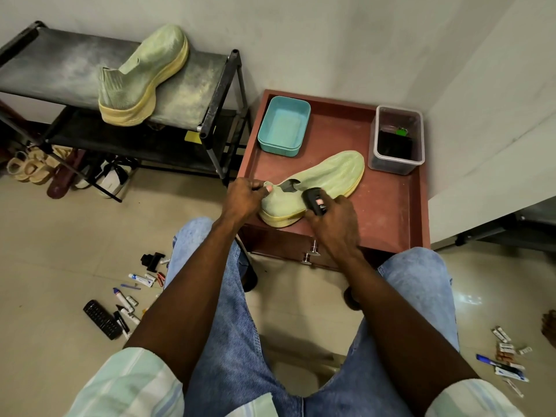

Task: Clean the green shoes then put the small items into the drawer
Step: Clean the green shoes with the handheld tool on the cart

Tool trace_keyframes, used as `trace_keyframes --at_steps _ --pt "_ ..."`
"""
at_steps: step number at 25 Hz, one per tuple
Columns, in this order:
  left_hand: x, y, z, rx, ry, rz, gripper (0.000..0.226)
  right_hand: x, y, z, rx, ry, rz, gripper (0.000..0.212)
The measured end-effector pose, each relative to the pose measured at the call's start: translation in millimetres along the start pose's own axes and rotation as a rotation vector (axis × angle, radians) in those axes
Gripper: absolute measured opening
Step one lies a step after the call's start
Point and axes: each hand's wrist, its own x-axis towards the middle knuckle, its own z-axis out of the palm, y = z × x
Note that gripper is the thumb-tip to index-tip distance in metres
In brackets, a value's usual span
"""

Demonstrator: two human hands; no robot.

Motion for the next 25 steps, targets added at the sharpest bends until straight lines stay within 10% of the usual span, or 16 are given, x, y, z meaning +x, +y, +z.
trace_keyframes --at_steps 15,21,25 --pt "2 -5 9 0.248 0.076 0.118 0.029 -1 0 -6 -0.032 -0.052 -0.022 0.058" --pt "-32 5 18 0.390 0.323 0.548 0.039 -1 4 -11 0.054 -0.121 -0.001 0.062" --pt "-55 -6 43 0.718 0.013 0.775 0.042 5 13 -12 -0.019 0.010 0.105 0.056"
